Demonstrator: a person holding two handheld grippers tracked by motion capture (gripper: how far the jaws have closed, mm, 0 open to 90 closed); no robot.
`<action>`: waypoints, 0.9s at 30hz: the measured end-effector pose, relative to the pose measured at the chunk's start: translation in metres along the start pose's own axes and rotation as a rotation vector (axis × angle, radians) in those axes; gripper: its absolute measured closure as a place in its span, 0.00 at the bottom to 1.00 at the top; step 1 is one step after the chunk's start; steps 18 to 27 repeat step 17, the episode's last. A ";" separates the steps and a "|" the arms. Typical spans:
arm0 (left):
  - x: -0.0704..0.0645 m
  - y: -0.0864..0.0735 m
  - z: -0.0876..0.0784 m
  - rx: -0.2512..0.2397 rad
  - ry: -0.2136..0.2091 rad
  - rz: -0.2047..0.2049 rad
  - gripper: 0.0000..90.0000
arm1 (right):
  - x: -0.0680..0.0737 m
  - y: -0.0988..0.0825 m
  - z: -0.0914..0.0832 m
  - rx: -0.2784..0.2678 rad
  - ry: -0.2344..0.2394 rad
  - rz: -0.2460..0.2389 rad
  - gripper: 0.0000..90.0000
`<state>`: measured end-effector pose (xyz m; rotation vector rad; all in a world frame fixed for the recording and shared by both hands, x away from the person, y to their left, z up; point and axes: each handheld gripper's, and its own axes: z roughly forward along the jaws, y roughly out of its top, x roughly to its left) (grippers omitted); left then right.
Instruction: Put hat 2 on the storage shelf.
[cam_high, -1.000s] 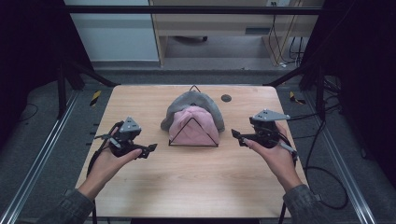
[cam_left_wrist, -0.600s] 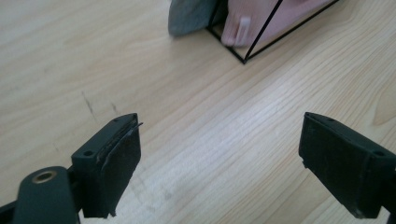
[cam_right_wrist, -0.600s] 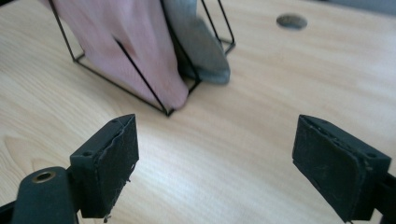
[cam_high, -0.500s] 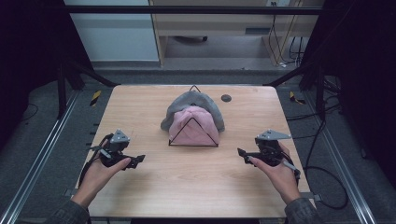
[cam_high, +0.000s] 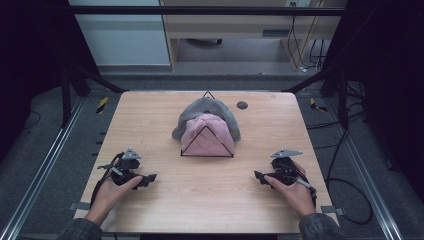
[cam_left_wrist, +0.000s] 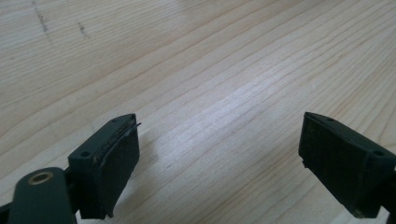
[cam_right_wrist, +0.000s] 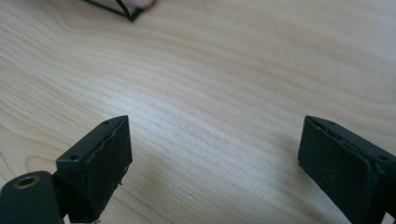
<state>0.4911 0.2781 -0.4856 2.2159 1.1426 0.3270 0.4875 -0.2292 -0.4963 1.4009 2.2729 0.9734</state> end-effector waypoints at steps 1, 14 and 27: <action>0.001 -0.002 0.002 0.012 0.001 0.000 0.13 | -0.001 -0.002 0.003 0.017 -0.002 -0.001 0.09; -0.001 -0.011 0.009 -0.019 0.050 0.066 0.03 | 0.008 -0.014 0.010 -0.067 -0.076 -0.054 0.05; 0.000 -0.011 0.009 -0.019 0.050 0.067 0.03 | 0.008 -0.014 0.010 -0.067 -0.076 -0.054 0.05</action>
